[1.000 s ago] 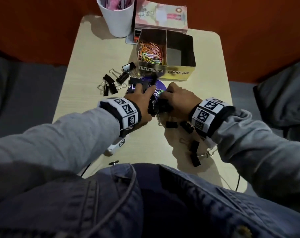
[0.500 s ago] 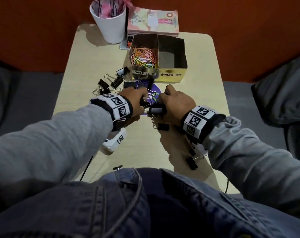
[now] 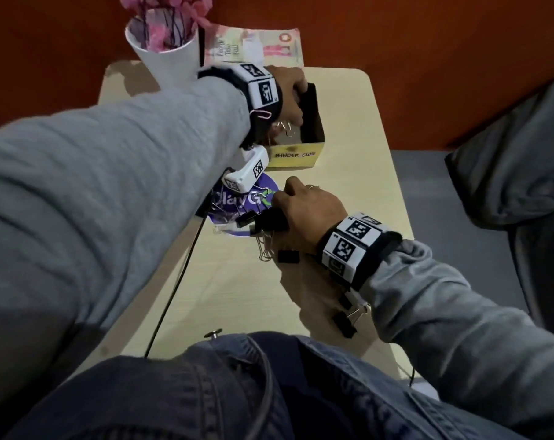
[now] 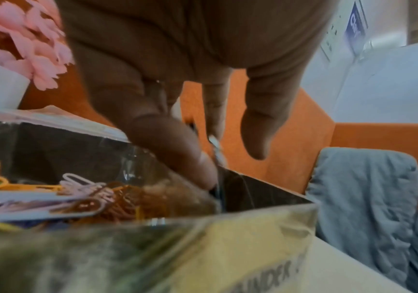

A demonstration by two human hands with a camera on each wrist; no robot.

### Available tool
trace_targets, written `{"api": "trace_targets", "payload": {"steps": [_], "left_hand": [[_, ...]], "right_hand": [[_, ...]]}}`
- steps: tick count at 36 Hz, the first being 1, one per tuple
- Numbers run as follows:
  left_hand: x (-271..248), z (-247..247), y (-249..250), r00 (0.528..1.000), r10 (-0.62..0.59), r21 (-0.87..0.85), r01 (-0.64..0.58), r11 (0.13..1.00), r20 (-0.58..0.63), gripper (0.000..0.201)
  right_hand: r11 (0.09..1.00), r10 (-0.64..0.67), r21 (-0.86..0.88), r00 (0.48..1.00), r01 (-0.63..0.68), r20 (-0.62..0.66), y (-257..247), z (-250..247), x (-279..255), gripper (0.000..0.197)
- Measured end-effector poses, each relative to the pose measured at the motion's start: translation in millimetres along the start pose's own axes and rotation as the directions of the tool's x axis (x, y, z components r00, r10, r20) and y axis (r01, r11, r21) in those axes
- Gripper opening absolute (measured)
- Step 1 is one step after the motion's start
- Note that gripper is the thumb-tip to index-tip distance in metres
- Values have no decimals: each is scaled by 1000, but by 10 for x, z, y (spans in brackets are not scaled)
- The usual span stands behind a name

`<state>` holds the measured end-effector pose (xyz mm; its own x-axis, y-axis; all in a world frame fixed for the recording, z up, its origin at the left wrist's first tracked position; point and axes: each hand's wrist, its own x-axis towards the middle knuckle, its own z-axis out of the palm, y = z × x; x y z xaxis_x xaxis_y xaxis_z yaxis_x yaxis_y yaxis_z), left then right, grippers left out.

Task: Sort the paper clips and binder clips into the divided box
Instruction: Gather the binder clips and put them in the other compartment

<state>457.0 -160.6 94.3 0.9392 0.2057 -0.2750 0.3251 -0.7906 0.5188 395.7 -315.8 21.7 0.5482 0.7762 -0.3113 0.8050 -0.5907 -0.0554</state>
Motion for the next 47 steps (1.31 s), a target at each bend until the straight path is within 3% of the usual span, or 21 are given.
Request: {"api": "trace_targets", "payload": {"steps": [4, 7, 10, 14, 16, 19, 25, 29, 34, 39, 44, 47], "left_hand": [[-73, -68, -129, 999, -12, -123, 6, 992, -49, 54], [-256, -223, -340, 989, -20, -121, 3, 993, -146, 54], [-512, -363, -748, 980, -110, -51, 103, 993, -163, 58], [-907, -359, -1300, 934, -354, 209, 356, 911, -50, 91], [-1069, -207, -1456, 900, -433, 300, 400, 866, 50, 110], [-1247, 119, -1489, 928, -369, 394, 320, 862, 55, 102], [-1231, 453, -1270, 961, -273, 239, 253, 937, 53, 72], [-1242, 638, -1140, 976, -211, 264, 189, 946, 57, 65], [-1284, 793, -984, 986, -156, 351, 127, 928, 55, 65], [-1294, 899, -926, 989, -143, 398, 113, 910, 46, 67], [-1305, 900, -902, 987, -150, 391, 114, 913, 62, 65], [-1302, 890, -912, 984, -159, 367, 122, 922, 74, 58]], "right_hand": [[1000, -3, 13, 1000, 3, -25, -4, -22, 11, 46], [1000, -10, 4, 998, 10, -62, -32, -13, 43, 37], [998, -55, -37, 997, 53, -54, -69, 19, 64, 37], [995, -84, -59, 996, 81, -34, -113, 39, 62, 35], [994, -88, -63, 996, 86, -33, -145, 39, 65, 33], [994, -88, -71, 996, 85, -28, -190, 42, 82, 30], [998, -58, 14, 998, 59, -29, -164, -26, 82, 33], [969, 52, 249, 982, -6, -179, -69, -183, 64, 9], [912, 188, 408, 927, -42, -325, 107, -618, 144, 6], [898, 285, 432, 859, -84, -425, 230, -942, 498, 15], [928, 238, 356, 911, -111, -336, 236, -919, 732, 24], [934, 215, 350, 895, -72, -390, 277, -895, 626, 23]]}}
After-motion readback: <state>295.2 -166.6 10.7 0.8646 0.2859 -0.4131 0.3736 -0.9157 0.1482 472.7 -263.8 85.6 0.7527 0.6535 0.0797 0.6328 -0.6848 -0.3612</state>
